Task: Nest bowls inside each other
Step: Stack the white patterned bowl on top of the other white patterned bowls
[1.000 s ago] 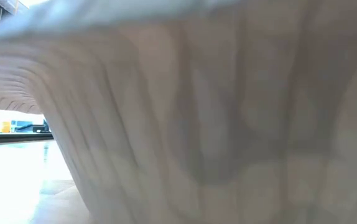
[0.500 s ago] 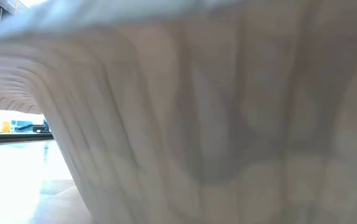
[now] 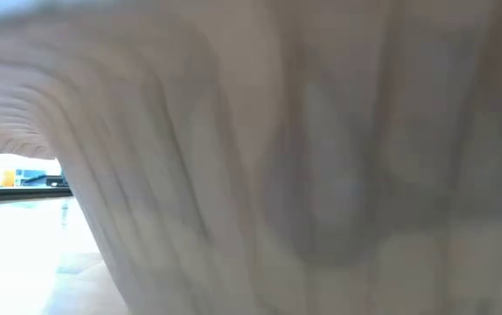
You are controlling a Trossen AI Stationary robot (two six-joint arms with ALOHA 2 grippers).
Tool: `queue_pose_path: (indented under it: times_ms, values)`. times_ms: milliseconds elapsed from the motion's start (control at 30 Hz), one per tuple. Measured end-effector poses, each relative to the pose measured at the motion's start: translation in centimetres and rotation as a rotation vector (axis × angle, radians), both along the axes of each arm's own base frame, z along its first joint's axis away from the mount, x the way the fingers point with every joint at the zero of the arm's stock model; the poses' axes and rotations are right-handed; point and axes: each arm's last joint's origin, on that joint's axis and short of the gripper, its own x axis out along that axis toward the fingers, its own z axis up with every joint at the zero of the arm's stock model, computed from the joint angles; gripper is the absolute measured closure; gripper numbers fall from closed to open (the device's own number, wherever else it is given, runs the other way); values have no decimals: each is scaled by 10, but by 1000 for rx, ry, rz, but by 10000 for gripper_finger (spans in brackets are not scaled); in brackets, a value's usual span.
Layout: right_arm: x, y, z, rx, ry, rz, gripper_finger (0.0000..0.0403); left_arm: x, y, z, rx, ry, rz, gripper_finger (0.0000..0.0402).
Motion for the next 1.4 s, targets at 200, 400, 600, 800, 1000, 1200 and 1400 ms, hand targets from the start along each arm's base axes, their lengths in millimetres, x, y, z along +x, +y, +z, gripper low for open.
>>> queue_pose_path:
  times_ms: [200, 400, 600, 800, 1000, 1200, 1400]
  values:
    - [0, 0, 0, 0, 0, 0, 197, 0, 0, 0, 1, 1, -2, 248]
    - [0, 0, 0, -3, 0, 0, 197, -1, -1, 0, 4, 1, -8, 267]
    - [0, 0, 0, -3, 2, 0, 197, 0, -3, -4, 5, 6, -13, 268]
    - [0, 0, -2, 2, 15, 0, 197, -1, -14, -18, -14, 55, -41, 272]
    - [0, 0, -2, -2, 15, -1, 197, 2, -19, -21, -47, 29, -53, 309]
    - [0, 0, -2, -1, 18, -1, 197, 6, -10, -19, -64, 3, -40, 324]
    - [0, 0, -4, 13, 37, -1, 197, 6, -9, -19, -64, 4, -40, 296]
